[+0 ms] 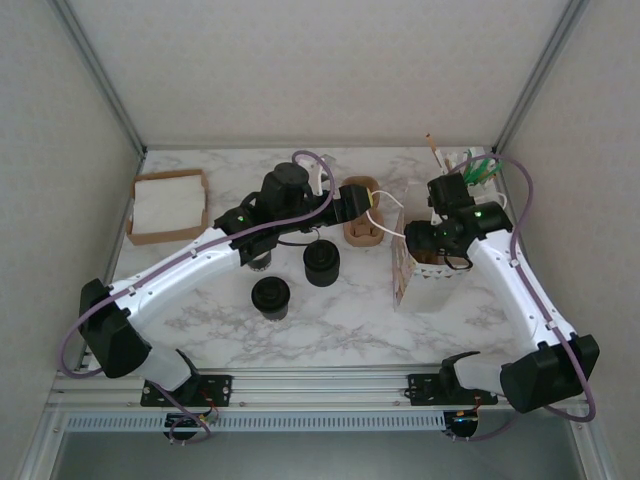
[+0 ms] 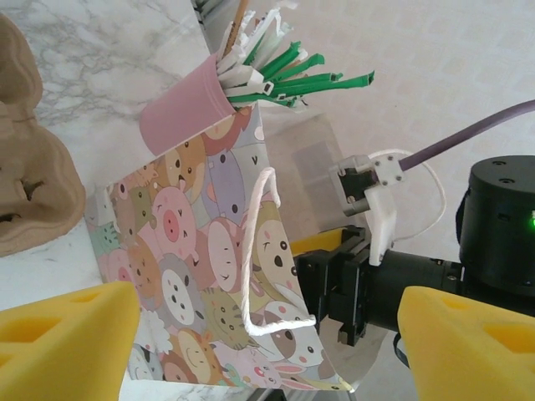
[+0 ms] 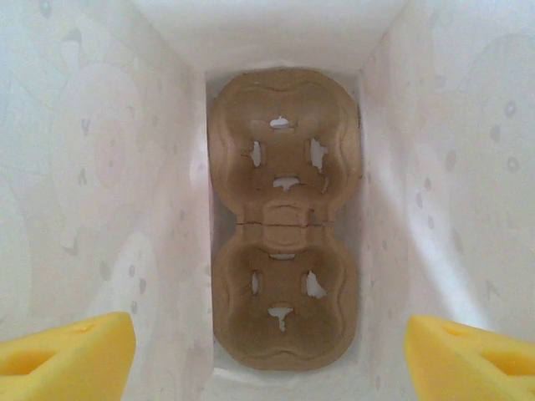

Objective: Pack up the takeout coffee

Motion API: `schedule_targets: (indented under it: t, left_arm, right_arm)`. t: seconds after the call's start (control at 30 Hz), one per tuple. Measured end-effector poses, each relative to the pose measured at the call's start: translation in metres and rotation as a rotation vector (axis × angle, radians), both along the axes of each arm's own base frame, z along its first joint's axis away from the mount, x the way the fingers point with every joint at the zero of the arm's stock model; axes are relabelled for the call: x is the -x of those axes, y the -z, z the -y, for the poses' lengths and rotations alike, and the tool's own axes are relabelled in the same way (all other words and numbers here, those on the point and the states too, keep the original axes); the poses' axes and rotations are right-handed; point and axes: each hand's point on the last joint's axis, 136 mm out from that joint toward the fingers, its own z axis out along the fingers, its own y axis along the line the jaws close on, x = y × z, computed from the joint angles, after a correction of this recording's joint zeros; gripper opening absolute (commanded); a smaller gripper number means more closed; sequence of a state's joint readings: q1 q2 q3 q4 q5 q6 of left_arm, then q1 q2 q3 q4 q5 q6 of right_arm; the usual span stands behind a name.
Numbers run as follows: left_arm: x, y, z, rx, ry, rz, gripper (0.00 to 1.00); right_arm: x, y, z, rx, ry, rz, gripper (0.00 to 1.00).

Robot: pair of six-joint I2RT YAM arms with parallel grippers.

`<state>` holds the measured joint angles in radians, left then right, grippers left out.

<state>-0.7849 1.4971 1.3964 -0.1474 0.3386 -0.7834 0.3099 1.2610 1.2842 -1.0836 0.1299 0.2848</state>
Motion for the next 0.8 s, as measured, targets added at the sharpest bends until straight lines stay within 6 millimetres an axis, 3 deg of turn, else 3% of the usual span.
schedule_targets:
  t: [0.5, 0.8]
  left_arm:
    - [-0.002, 0.005, -0.004, -0.028, -0.009, 0.011, 0.89]
    - [-0.002, 0.005, -0.004, -0.027, -0.009, 0.012, 0.88]
  right_arm:
    - [-0.003, -0.022, -0.014, -0.137, -0.013, 0.085, 0.97]
    - [-0.004, -0.035, -0.02, -0.21, -0.015, 0.119, 0.99]
